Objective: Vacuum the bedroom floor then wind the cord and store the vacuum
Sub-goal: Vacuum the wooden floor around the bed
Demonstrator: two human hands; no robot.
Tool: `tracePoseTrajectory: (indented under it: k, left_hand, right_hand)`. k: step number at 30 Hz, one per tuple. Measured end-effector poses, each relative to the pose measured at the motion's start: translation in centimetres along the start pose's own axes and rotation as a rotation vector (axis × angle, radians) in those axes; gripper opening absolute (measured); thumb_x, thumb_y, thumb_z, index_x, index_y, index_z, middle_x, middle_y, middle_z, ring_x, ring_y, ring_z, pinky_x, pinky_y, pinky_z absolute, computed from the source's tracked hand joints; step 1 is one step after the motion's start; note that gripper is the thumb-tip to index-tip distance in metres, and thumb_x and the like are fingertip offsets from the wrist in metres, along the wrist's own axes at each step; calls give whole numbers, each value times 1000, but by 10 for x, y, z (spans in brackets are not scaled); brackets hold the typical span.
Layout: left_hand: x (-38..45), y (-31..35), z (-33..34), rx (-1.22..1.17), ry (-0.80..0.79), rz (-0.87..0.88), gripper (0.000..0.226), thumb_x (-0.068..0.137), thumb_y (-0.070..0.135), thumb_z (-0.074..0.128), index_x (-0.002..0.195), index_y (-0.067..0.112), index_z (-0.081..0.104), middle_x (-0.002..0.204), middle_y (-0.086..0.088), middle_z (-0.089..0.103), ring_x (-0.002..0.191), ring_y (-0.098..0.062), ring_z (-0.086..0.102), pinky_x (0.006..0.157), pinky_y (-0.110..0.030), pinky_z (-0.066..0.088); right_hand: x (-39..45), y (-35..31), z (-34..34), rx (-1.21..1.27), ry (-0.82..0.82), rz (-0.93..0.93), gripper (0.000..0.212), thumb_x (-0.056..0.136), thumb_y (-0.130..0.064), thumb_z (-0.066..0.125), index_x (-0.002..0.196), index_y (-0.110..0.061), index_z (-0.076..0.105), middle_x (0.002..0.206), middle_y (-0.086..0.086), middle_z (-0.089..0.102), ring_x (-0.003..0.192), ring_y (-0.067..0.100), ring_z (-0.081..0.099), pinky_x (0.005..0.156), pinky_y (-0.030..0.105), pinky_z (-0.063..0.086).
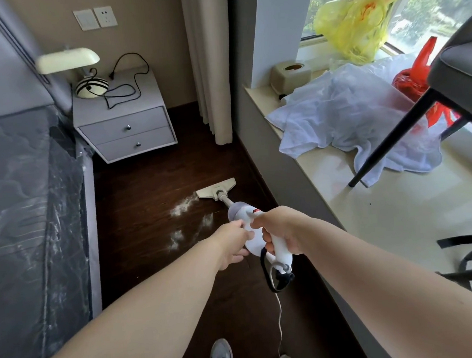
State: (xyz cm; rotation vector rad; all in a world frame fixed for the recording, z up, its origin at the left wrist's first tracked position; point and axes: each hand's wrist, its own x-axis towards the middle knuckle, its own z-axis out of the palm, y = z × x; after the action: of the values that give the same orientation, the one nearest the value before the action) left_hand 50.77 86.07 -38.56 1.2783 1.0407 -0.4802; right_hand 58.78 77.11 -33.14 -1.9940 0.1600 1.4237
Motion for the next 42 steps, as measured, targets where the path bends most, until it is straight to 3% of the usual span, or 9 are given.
tracePoseTrajectory:
  k: [5,11,19,42]
  left_hand:
    - [3,1,-8,-4,-7,9,60,100,14,49,153,28,23,153,-10,36,126,-31,52,103,-41,44]
    - [5,3,-13,-19,0,16,60,100,14,49,153,27,23,153,-10,36,126,-29,53,104,-40,43]
    - [14,6,-20,-32,10,13,61,101,13,47,153,30,21,152,-8,38,127,-27,51,104,-38,43]
    - [25,23,-32,-44,-14,26,61,100,9,46,153,28,22,154,-9,35,127,-29,52,105,-40,42]
  right_hand:
    - [3,-6,6,0,6,-11,27,91,-19,59,115,-6,59,65,5,44,53,15,39,45,22,37]
    - [7,-11,9,1,-4,-10,20,91,-20,59,105,-7,58,65,5,44,53,15,40,46,23,37]
    - [20,-18,13,18,-10,-23,28,90,-19,59,115,-5,57,65,6,43,54,16,40,48,25,38]
    - [27,-40,9,-23,6,-20,12,91,-18,56,98,-8,56,62,4,41,53,17,37,49,26,36]
